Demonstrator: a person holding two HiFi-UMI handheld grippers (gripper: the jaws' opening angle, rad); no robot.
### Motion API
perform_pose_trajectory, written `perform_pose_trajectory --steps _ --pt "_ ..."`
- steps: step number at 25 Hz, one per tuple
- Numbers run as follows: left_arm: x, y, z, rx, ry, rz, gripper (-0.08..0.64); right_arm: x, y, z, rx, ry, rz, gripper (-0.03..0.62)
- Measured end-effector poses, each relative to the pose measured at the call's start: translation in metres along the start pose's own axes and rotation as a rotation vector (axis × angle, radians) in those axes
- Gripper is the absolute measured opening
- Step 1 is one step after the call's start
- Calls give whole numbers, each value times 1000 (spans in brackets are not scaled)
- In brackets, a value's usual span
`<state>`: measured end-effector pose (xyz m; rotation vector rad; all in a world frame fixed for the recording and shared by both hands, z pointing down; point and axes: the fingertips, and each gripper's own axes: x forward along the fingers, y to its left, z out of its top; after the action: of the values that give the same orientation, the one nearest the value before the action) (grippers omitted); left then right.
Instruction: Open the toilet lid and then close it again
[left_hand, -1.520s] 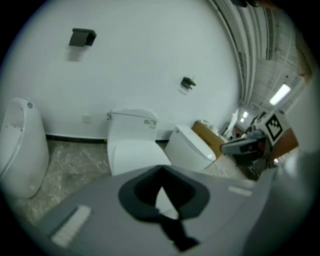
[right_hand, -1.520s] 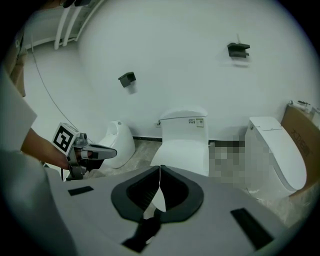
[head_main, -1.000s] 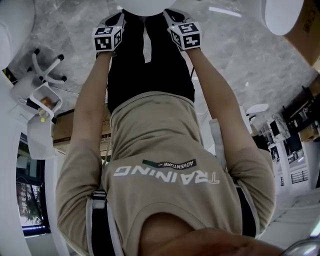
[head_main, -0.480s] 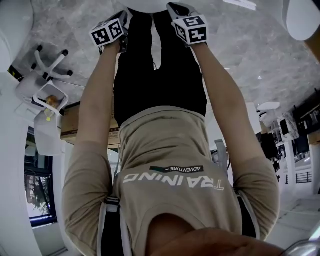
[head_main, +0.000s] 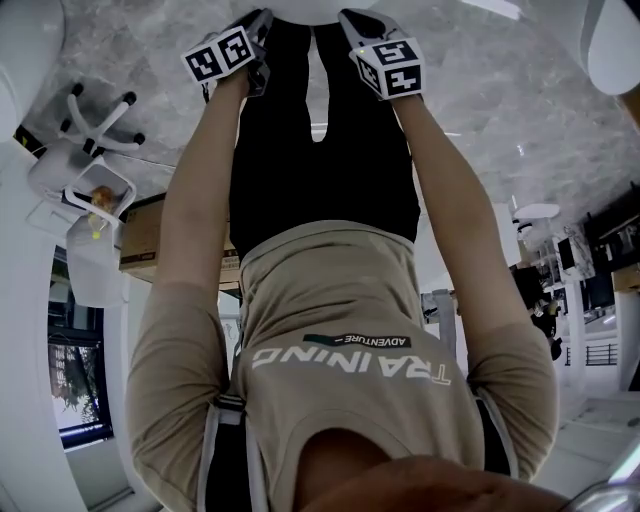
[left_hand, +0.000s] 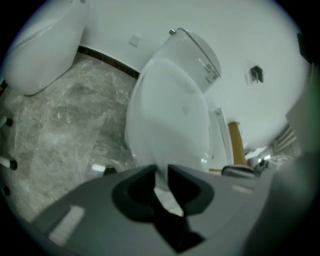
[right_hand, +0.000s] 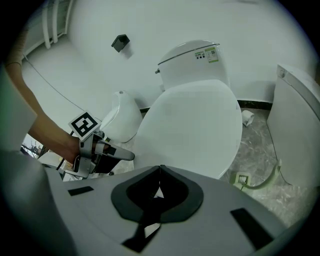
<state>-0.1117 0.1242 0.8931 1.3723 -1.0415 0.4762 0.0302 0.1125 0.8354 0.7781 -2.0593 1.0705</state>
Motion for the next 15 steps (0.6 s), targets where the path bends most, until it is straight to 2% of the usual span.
perform_pose_trajectory --steps 3,8,15 --pt "-1 0 1 -23 21 -1 78 -1 2 1 -6 12 3 14" --pt "1 -3 1 -5 16 8 80 3 1 8 4 -6 6 14" --pt "-2 -3 1 -70 -8 20 106 7 12 9 -4 -10 20 14"
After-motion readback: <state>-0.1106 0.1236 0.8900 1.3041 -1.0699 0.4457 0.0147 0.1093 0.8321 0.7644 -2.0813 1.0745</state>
